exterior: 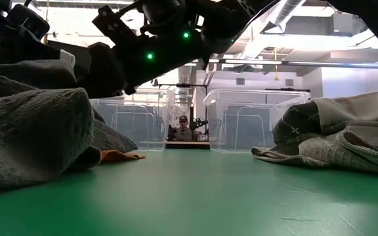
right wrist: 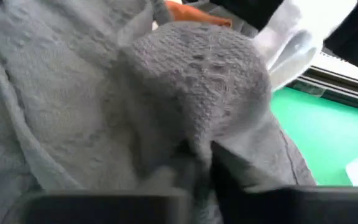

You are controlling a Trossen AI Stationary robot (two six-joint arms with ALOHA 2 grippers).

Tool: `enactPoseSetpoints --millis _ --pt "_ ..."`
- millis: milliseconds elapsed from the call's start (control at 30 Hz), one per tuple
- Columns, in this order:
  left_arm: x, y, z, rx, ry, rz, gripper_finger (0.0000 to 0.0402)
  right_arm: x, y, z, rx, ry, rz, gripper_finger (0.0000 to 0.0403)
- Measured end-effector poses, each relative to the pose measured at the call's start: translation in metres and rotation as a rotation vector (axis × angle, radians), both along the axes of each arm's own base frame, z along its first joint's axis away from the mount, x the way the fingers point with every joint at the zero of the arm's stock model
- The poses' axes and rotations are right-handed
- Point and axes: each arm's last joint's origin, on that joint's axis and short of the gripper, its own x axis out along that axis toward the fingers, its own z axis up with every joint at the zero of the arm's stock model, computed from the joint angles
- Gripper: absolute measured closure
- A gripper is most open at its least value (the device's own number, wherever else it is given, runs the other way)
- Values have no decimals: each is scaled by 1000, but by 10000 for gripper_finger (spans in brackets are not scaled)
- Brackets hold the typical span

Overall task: Sort towels by color in basket
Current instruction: Put the bottom gray towel into the right transparent bin

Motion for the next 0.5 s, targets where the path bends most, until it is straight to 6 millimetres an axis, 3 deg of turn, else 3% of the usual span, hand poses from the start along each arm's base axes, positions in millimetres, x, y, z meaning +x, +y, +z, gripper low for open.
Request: enactPoseSetpoints --millis 67,233,333,500 --pt "0 0 0 0 0 0 187 -1 0 -1 -17 14 7 381" --pt "0 0 0 0 0 0 187 -13 11 21 -66 83 9 384" --pt "0 0 0 0 0 0 187 -30 24 55 -149 104 -9 384" --pt "0 0 0 0 0 0 187 -75 44 132 -254 79 -22 384"
